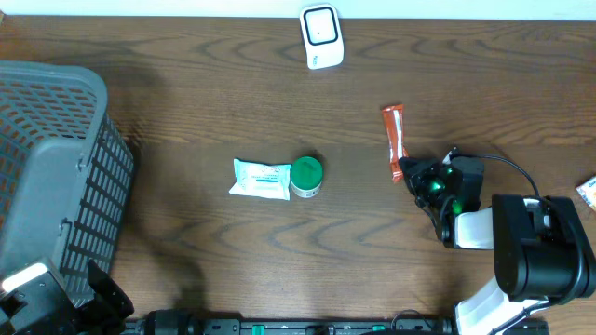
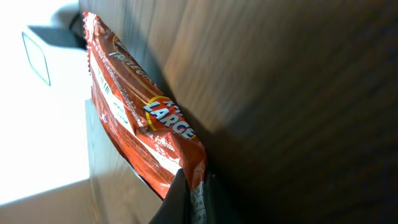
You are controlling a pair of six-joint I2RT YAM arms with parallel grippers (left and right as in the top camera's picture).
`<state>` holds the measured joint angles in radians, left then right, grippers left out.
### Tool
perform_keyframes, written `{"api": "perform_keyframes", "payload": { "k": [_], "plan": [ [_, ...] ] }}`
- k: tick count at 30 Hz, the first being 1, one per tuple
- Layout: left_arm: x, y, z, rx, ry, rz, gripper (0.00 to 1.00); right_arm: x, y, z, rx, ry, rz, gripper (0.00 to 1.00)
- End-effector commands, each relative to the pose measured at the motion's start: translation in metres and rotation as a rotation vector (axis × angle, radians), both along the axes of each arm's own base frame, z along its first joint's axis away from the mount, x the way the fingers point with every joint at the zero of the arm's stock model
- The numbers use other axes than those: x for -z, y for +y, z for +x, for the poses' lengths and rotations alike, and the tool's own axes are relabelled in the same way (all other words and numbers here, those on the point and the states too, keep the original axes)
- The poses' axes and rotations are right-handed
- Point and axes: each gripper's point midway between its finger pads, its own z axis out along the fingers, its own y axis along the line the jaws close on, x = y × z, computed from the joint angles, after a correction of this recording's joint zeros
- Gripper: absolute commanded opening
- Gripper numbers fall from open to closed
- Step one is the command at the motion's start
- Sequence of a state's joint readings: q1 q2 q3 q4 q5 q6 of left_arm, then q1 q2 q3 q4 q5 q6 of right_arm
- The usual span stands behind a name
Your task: Scan the item barcode
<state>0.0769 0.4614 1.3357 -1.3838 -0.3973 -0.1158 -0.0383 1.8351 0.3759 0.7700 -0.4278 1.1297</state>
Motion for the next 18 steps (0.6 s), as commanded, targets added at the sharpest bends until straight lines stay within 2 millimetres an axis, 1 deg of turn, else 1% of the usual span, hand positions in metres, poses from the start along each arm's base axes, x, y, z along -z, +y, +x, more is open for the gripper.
{"api": "perform_keyframes", "payload": {
  "k": [1, 2, 4, 6, 7, 8, 9, 10, 14, 18],
  "plan": [
    [-0.001, 0.001, -0.002, -0.007, -0.011, 0.001, 0.88, 0.046, 0.012, -0.071, -0.106, 0.204, -0.017, 0.02],
    [-0.001, 0.001, -0.002, -0.007, -0.011, 0.001, 0.88, 0.036, 0.014, -0.066, -0.123, 0.165, -0.017, 0.02],
    [-0.001, 0.001, -0.002, -0.007, -0.011, 0.001, 0.88, 0.006, 0.020, -0.054, -0.170, 0.051, -0.016, 0.02],
    [-0.002, 0.001, -0.002, -0.007, -0.012, 0.001, 0.88, -0.029, 0.024, -0.043, -0.210, -0.078, -0.029, 0.02],
    [-0.001, 0.001, -0.002, -0.007, -0.011, 0.001, 0.88, -0.050, 0.026, -0.038, -0.229, -0.151, -0.038, 0.02],
    [-0.001, 0.001, -0.002, -0.007, -0.011, 0.001, 0.88, -0.066, 0.028, -0.036, -0.243, -0.206, -0.042, 0.02],
    [-0.001, 0.001, -0.002, -0.007, -0.011, 0.001, 0.88, -0.096, 0.030, -0.035, -0.252, -0.293, -0.050, 0.01],
    [-0.001, 0.001, -0.002, -0.007, -0.011, 0.001, 0.88, -0.109, 0.030, -0.037, -0.253, -0.324, -0.058, 0.01],
    [-0.001, 0.001, -0.002, -0.007, -0.011, 0.001, 0.88, -0.145, 0.032, -0.051, -0.280, -0.416, -0.097, 0.02],
    [-0.001, 0.001, -0.002, -0.007, -0.011, 0.001, 0.88, -0.165, 0.035, -0.069, -0.331, -0.472, -0.154, 0.02]
  ]
}}
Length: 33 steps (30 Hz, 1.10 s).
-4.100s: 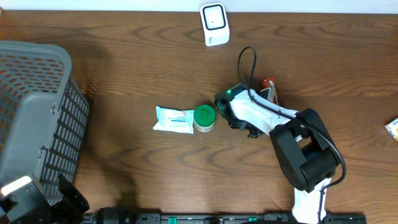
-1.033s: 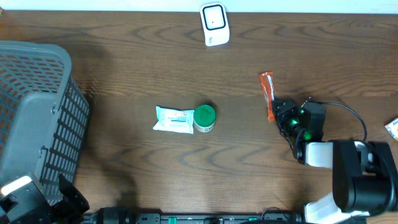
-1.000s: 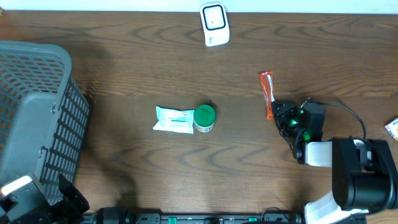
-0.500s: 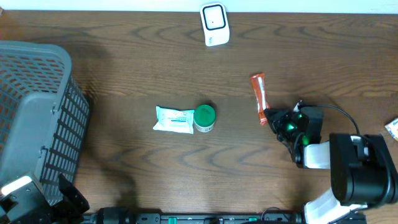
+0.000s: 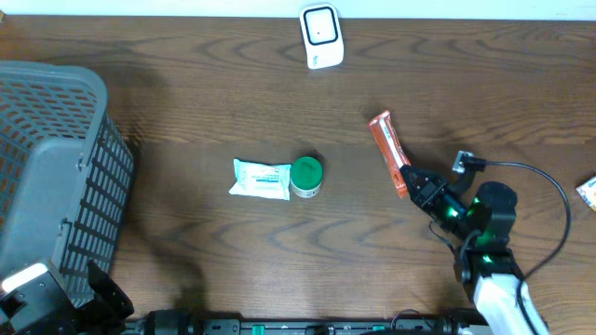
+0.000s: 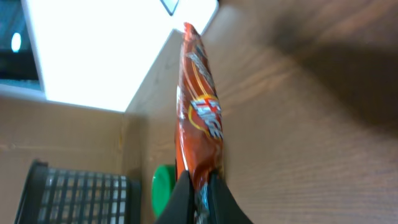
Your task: Scan the item barcode
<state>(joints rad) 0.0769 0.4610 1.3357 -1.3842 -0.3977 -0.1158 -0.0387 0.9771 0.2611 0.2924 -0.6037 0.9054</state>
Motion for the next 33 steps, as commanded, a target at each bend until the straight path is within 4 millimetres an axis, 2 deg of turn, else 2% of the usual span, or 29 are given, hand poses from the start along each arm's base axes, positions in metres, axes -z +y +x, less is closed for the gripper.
{"api": "perform_keyframes", "payload": {
  "k": [1, 5, 9, 14, 17, 21, 29, 33],
  "plan": [
    [-0.001, 0.000, -0.002, -0.006, -0.011, 0.000, 0.88, -0.026, 0.009, -0.013, -0.092, -0.127, -0.074, 0.02],
    [-0.001, 0.000, -0.002, -0.006, -0.011, 0.000, 0.88, -0.041, 0.021, -0.027, -0.190, -0.205, -0.083, 0.02],
    [-0.001, 0.000, -0.002, -0.006, -0.011, 0.000, 0.88, -0.035, 0.023, -0.029, -0.232, -0.238, -0.156, 0.02],
    [-0.001, 0.000, -0.002, -0.006, -0.011, 0.001, 0.88, -0.017, 0.006, -0.017, -0.167, -0.222, -0.289, 0.01],
    [-0.001, 0.000, -0.002, -0.006, -0.011, 0.000, 0.88, -0.019, -0.004, -0.004, -0.124, -0.220, -0.357, 0.02],
    [-0.001, 0.000, -0.002, -0.006, -0.011, 0.000, 0.88, -0.038, -0.013, 0.014, -0.112, -0.210, -0.452, 0.02],
    [-0.002, 0.000, -0.002, -0.006, -0.012, 0.000, 0.88, -0.103, -0.017, 0.036, -0.140, -0.237, -0.724, 0.01],
    [-0.001, 0.000, -0.002, -0.006, -0.011, 0.000, 0.88, -0.128, -0.034, 0.055, -0.057, -0.212, -0.942, 0.01]
  ]
}}
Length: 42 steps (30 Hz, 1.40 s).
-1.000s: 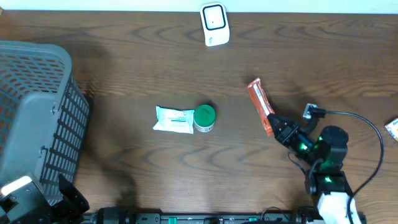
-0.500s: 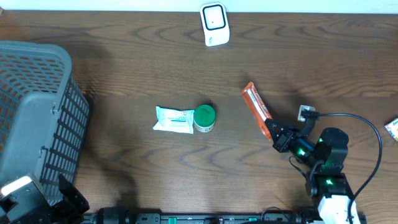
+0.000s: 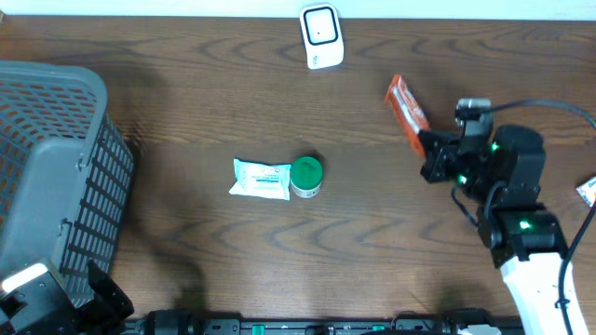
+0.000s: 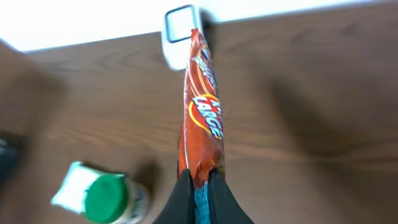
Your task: Scan the item barcode
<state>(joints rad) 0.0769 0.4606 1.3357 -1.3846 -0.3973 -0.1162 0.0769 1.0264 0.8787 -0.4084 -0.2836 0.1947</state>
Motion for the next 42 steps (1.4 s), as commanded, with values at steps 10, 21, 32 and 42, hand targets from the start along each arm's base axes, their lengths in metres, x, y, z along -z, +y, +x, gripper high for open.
{"api": "perform_keyframes", "payload": {
  "k": [10, 21, 32, 42],
  "plan": [
    [-0.002, 0.001, -0.002, -0.007, -0.011, 0.001, 0.88, -0.036, -0.024, 0.079, 0.211, -0.112, -0.553, 0.02],
    [-0.002, 0.001, -0.002, -0.007, -0.011, 0.001, 0.88, -0.056, 0.002, 0.135, 0.251, -0.222, -0.875, 0.01],
    [-0.002, 0.001, -0.002, -0.007, -0.011, 0.001, 0.88, -0.064, 0.032, 0.181, 0.283, -0.405, -1.006, 0.01],
    [-0.002, 0.001, -0.002, -0.007, -0.011, 0.001, 0.88, -0.030, 0.072, 0.244, 0.217, -0.453, -1.080, 0.01]
  ]
}}
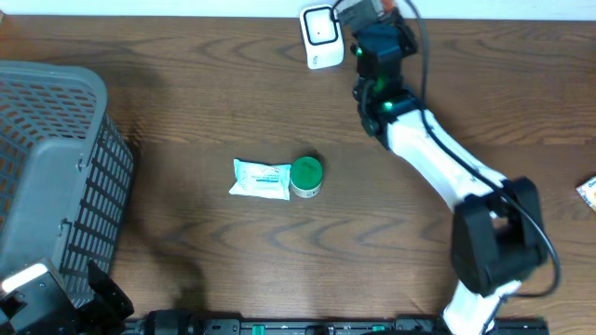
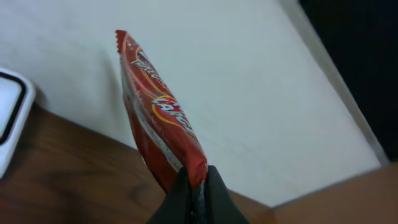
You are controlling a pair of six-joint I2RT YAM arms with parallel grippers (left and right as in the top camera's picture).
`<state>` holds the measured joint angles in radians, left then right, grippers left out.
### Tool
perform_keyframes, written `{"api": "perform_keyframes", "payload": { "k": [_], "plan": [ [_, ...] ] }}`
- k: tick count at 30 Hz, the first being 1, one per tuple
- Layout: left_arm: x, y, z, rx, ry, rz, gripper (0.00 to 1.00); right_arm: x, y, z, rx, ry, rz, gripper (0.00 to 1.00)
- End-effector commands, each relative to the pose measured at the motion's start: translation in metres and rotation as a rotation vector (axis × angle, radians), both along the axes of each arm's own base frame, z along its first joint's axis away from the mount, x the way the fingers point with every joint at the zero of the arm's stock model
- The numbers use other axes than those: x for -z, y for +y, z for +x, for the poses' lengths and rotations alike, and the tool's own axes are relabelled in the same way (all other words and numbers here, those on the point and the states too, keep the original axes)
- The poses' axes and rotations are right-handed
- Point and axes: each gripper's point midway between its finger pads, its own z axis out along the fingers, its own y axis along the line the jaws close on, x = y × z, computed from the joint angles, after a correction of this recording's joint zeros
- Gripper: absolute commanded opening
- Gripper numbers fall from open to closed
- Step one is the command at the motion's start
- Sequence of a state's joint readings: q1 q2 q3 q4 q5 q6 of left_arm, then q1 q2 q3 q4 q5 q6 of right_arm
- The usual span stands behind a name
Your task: Scan the item barcode
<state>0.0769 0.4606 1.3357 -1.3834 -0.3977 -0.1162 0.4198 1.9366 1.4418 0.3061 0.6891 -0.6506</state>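
My right gripper (image 2: 198, 182) is shut on the lower end of a red-orange snack bar (image 2: 158, 112), which stands up from the fingers in front of the white wall. The white scanner (image 1: 321, 35), with its dark-rimmed window, stands at the table's far edge; in the right wrist view the scanner (image 2: 9, 118) shows just left of the bar. My right arm (image 1: 428, 149) reaches across the table to that far edge, its wrist right beside the scanner. The bar's barcode is not visible. My left arm (image 1: 37, 293) sits at the front left corner, its fingers unclear.
A green-lidded jar (image 1: 305, 176) and a white-and-green packet (image 1: 261, 179) lie mid-table. A grey basket (image 1: 51, 167) fills the left side. A small packet (image 1: 587, 191) lies at the right edge.
My right gripper, still shut on the snack bar, has moved from the right of the table to the far edge beside the scanner. The bar now points at the wall.
My right gripper was shut on the end of the bar lying on the table at the right. Then the bar was tilted up from the wood, then held higher, pointing toward the scanner. Now it is beside the scanner at the far edge.
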Motion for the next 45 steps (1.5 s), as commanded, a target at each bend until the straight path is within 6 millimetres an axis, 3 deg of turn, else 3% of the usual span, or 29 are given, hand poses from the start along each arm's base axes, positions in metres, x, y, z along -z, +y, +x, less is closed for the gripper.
{"api": "perform_keyframes", "payload": {
  "k": [1, 7, 10, 11, 14, 19, 25, 32, 41, 45],
  "plan": [
    [-0.001, 0.000, -0.002, -0.006, -0.010, 0.001, 0.88, -0.007, 0.020, 0.026, -0.031, -0.027, -0.047, 0.01],
    [-0.001, 0.000, -0.002, -0.006, -0.010, 0.001, 0.88, 0.012, 0.046, 0.056, -0.060, -0.016, -0.110, 0.01],
    [-0.001, 0.000, -0.002, -0.006, -0.010, 0.001, 0.88, 0.034, 0.064, 0.063, -0.095, 0.016, -0.157, 0.01],
    [-0.001, 0.000, -0.002, -0.006, -0.010, 0.001, 0.88, 0.052, 0.075, 0.064, -0.125, 0.048, -0.198, 0.01],
    [-0.001, 0.000, -0.002, -0.006, -0.010, 0.001, 0.88, 0.081, 0.087, 0.063, -0.151, 0.099, -0.266, 0.01],
    [-0.001, 0.000, -0.002, -0.006, -0.010, 0.001, 0.88, 0.118, 0.089, 0.061, -0.140, 0.178, -0.377, 0.01],
    [-0.001, 0.000, -0.002, -0.006, -0.010, 0.001, 0.88, 0.134, 0.092, 0.054, -0.160, 0.255, -0.448, 0.01],
    [-0.001, 0.000, -0.002, -0.006, -0.010, 0.001, 0.88, 0.179, 0.102, 0.025, -0.236, 0.467, -0.553, 0.01],
    [-0.001, 0.000, -0.002, -0.006, -0.010, 0.001, 0.88, 0.178, 0.128, 0.014, -0.277, 0.455, -0.574, 0.01],
    [-0.001, 0.000, -0.002, -0.006, -0.010, 0.001, 0.88, 0.177, 0.129, 0.013, -0.270, 0.453, -0.577, 0.01]
  ]
}}
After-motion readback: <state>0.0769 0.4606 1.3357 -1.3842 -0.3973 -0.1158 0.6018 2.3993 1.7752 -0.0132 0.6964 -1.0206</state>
